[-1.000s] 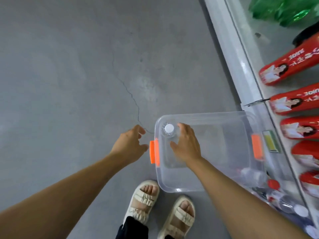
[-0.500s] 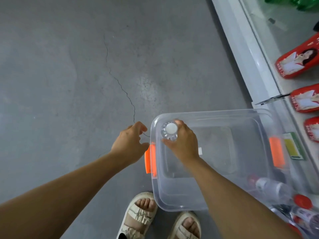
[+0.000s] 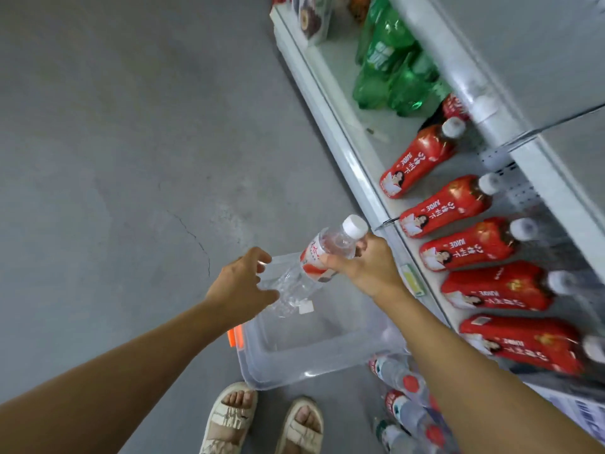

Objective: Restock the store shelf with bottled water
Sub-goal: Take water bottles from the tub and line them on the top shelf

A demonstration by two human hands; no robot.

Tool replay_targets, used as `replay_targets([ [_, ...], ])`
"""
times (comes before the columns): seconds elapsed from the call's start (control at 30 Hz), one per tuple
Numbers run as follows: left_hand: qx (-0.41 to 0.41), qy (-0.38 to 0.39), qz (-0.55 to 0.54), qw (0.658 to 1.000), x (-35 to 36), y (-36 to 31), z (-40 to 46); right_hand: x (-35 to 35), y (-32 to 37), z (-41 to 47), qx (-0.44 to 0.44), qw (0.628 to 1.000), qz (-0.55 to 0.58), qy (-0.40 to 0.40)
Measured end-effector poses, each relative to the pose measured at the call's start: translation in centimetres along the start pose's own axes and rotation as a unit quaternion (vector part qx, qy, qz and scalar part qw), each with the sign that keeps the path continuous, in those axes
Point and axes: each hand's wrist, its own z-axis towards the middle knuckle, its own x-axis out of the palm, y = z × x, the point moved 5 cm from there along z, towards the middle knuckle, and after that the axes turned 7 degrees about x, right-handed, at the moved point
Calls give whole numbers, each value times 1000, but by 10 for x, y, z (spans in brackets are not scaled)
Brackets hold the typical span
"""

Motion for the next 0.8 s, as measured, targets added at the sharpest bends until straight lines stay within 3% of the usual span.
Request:
replay_targets([
  [0.33,90,114,-149,978,-93,-187,-61,-152,177,-94,-25,987,139,74],
  [0.5,143,168,-218,951,-136,-280,-100,-210,263,-150,-66,985,151,60],
  [0.8,298,163,-161,927,-191,-407,-170,-286,376,-259,-125,978,167,-13],
])
